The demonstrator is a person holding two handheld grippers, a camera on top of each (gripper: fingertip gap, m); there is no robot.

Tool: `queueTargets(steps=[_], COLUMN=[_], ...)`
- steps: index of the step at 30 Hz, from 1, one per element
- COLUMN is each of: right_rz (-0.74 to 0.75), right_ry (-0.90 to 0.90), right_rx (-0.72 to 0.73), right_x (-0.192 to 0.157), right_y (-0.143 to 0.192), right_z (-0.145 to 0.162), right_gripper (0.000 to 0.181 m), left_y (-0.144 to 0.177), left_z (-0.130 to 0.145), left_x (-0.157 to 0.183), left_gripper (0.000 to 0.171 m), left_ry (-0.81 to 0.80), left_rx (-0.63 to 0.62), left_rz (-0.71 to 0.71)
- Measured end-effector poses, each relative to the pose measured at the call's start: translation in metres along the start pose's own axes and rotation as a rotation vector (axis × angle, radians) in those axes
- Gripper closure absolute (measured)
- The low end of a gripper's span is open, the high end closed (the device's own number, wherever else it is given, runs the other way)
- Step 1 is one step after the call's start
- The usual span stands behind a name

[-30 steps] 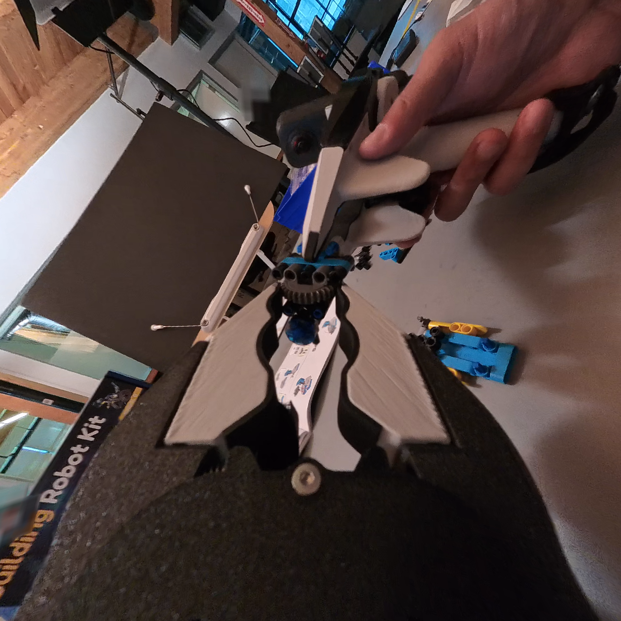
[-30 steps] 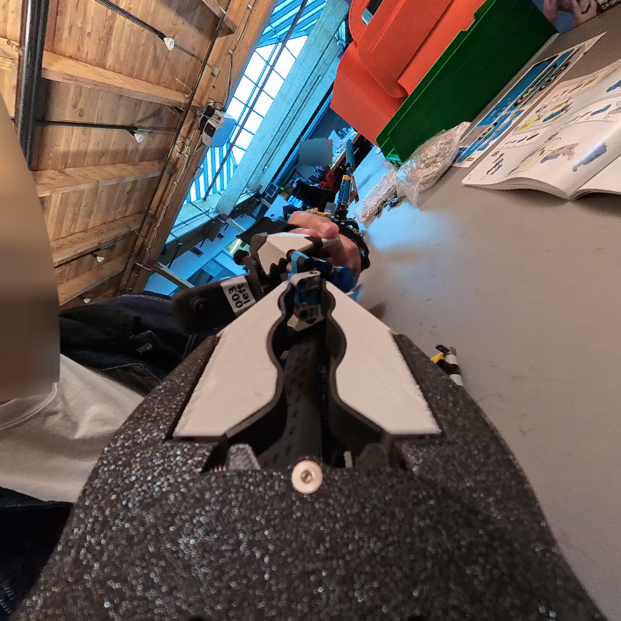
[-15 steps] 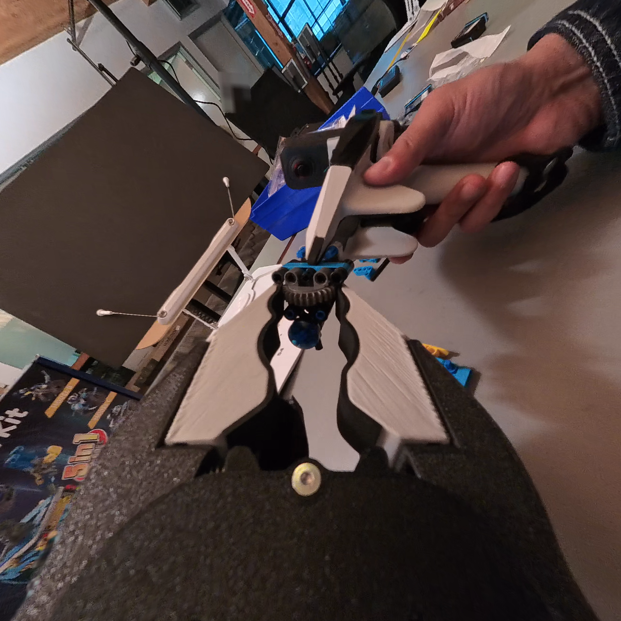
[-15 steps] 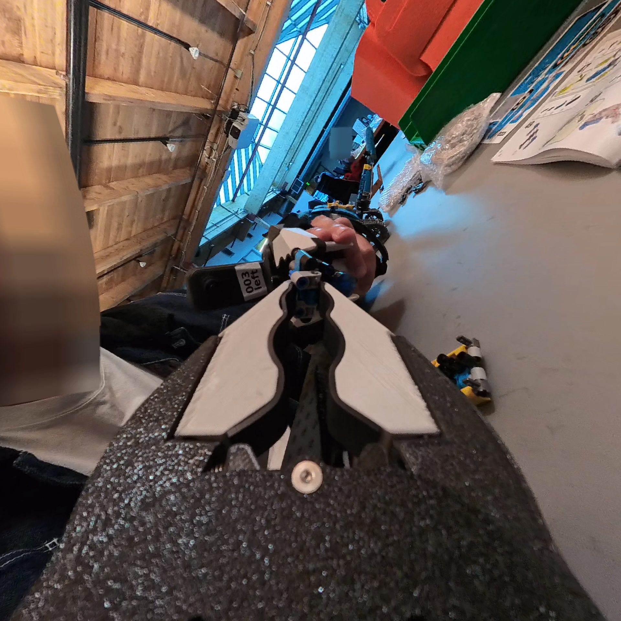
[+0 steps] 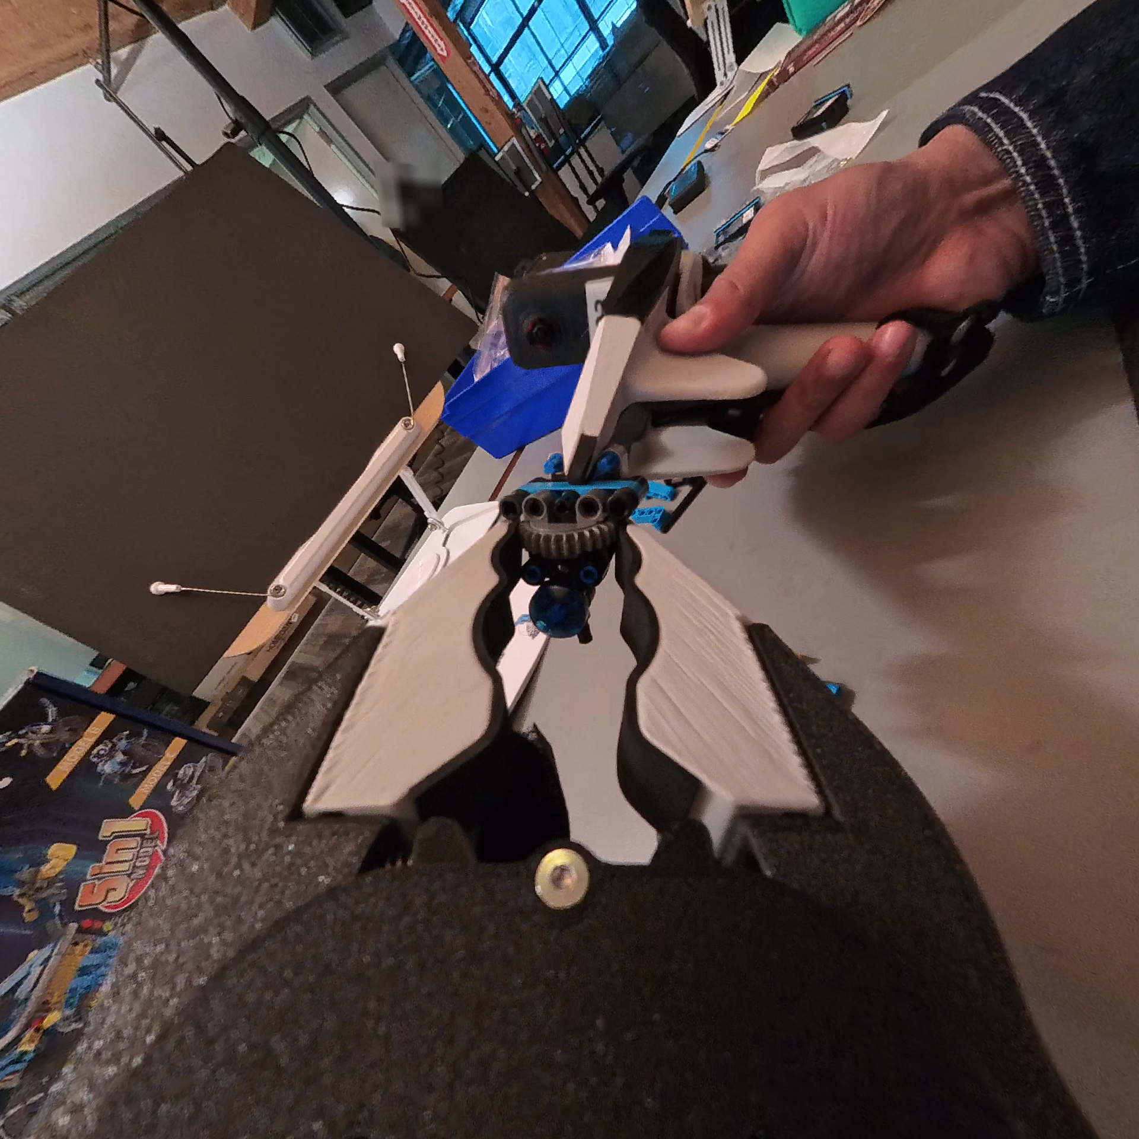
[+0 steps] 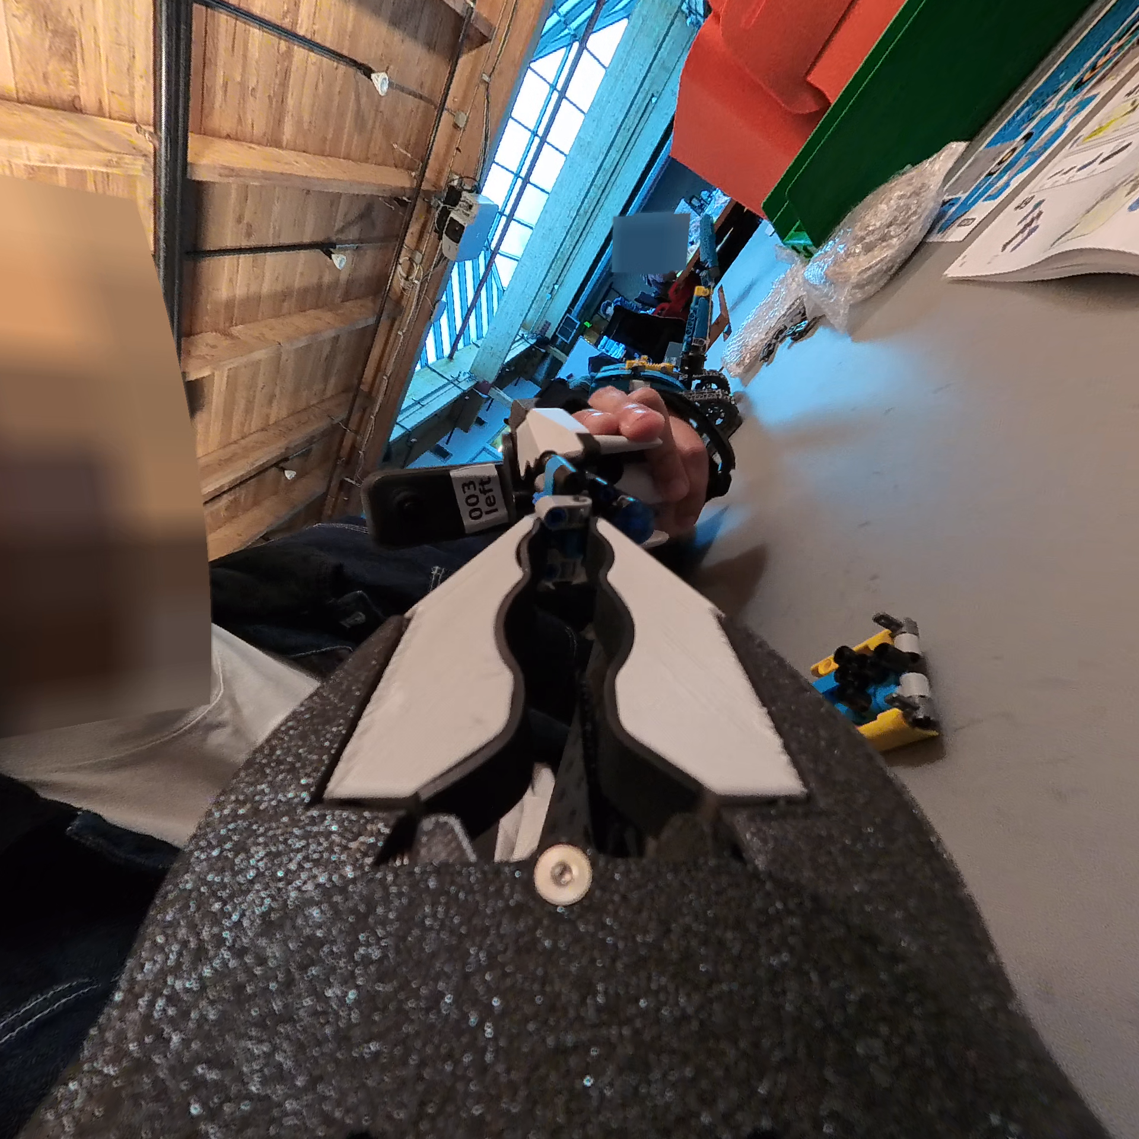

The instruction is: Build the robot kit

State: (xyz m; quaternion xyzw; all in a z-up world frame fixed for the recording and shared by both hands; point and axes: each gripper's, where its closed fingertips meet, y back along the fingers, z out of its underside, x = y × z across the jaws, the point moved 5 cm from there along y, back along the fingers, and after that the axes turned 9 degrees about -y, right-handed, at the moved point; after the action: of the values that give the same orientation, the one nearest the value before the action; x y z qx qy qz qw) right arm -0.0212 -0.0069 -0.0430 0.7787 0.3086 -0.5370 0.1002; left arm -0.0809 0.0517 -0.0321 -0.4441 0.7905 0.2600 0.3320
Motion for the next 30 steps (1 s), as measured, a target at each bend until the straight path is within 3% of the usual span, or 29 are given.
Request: queueTargets(steps=[20, 21, 24, 28, 30], right_rz=[0.004, 0.011, 0.072, 0.252, 0.275], right_ry=[-0.018, -0.021, -0.047, 0.121, 0.138], right_rx=[-0.018, 0.008, 0.279, 0.038, 0.032], right_x=[0.001, 0.002, 0.009, 0.013, 0.013], right_y=[0.002, 0.006, 0.075, 0.02, 0.017], right_z=[0.001, -0.002, -0.031, -0.007, -0.01], right_gripper=[0.171, 0.17, 0.173, 0.17, 0.17], left_y=[0.002, 0.005, 0.038, 0.017, 0.01], left_z=[0.002, 0.003, 0.009, 0.007, 0.023], left_x=[0.0, -0.006, -0.054, -0.017, -0.011], left_gripper=[0.142, 0.142, 0.142, 0.142, 0.142], left_ry=[0.046, 0.059, 0.249, 0.074, 0.081], left_rx=[-0.009, -0.002, 0.086, 0.023, -0.049], left_rz=[0.048, 0.015, -0.102, -0.003, 0.031])
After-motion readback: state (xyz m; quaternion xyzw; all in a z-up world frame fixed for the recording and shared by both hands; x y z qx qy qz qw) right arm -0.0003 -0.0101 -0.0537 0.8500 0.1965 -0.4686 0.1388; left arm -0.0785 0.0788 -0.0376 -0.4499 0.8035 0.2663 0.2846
